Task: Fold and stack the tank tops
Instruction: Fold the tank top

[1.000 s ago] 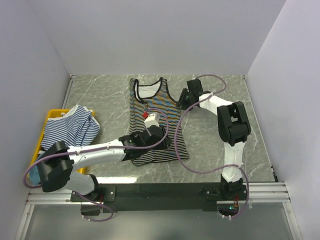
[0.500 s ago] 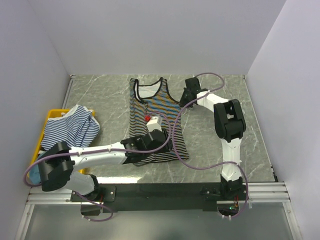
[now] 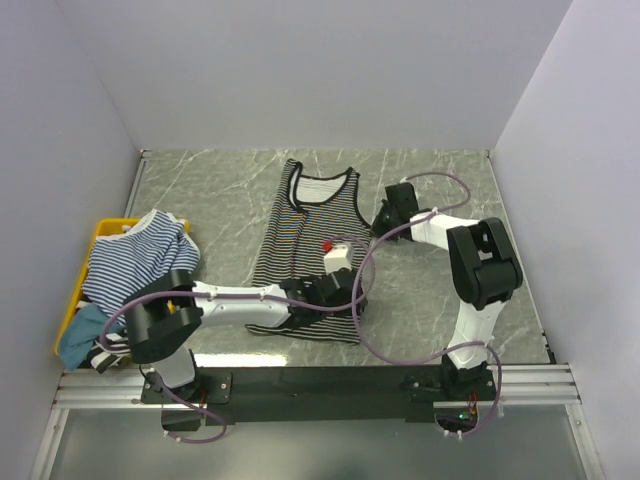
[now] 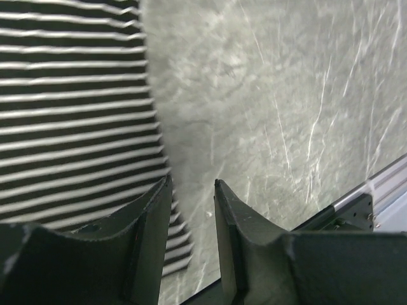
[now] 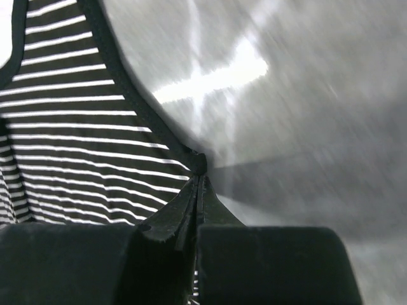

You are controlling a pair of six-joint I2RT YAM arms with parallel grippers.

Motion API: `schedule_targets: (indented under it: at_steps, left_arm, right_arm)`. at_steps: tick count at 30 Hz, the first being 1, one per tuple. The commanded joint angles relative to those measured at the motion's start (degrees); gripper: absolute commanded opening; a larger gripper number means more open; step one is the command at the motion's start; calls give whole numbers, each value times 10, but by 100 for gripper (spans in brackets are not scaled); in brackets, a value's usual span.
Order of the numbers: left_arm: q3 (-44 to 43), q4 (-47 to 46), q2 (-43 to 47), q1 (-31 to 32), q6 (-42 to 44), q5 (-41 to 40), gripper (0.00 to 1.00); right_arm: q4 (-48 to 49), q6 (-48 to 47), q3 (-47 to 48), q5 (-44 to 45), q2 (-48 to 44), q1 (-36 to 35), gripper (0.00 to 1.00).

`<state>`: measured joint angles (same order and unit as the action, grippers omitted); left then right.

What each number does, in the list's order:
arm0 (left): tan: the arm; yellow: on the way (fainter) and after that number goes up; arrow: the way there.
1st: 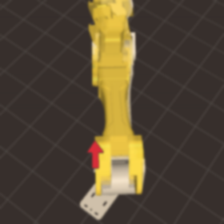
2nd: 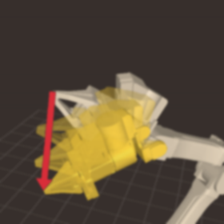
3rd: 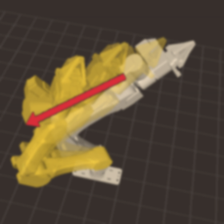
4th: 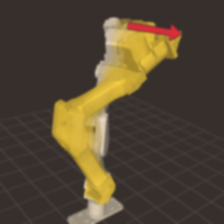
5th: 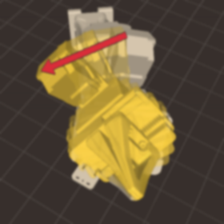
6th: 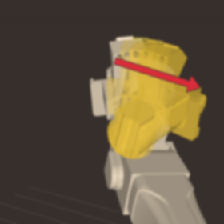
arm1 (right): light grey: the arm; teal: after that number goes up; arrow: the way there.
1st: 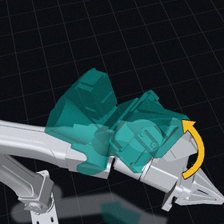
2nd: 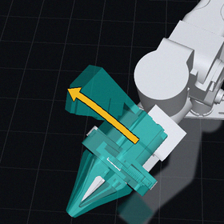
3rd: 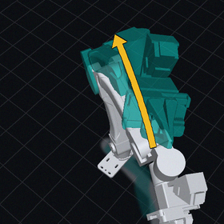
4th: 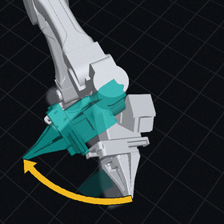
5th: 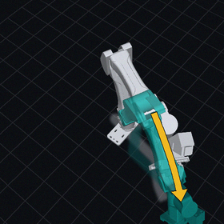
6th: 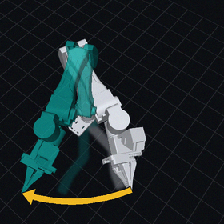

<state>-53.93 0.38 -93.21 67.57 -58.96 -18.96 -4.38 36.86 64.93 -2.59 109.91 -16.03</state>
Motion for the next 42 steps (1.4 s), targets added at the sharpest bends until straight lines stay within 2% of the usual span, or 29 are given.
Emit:
schedule_targets:
  at_steps: [1,8,12,19,26,29,32,33,36,40,42]
  left_arm:
    - [-39,-9,-27,22,17,6,38]
    - [-71,111,-36,83,-3,-86,40]
    - [-86,180,-47,120,-12,-110,44]
    - [-112,219,-89,145,-20,-129,46]
    - [-131,244,-113,154,-18,-147,44]
    - [-144,253,-124,161,-18,-153,41]
    - [-159,262,-140,170,-15,-151,31]
    - [-160,260,-145,172,-12,-148,23]
    - [-158,246,-145,173,-7,-135,10]
    - [-155,244,-136,173,-6,-132,1]
    - [-152,241,-121,173,-6,-133,0]
  right_arm:
    - [30,19,-55,0,-51,11,0]
    - [38,15,-79,-11,-64,15,0]
    - [42,16,-81,-15,-60,17,0]
    - [37,13,-74,-15,-62,20,0]
    - [33,8,-72,-16,-65,27,0]
    - [32,6,-66,-17,-61,29,0]
    - [29,4,-60,-18,-59,32,0]
    - [28,3,-58,-18,-59,33,0]
    - [21,-2,-51,-17,-60,37,0]
    - [13,-4,-44,-18,-65,42,0]
    - [11,-5,-40,-17,-68,43,0]
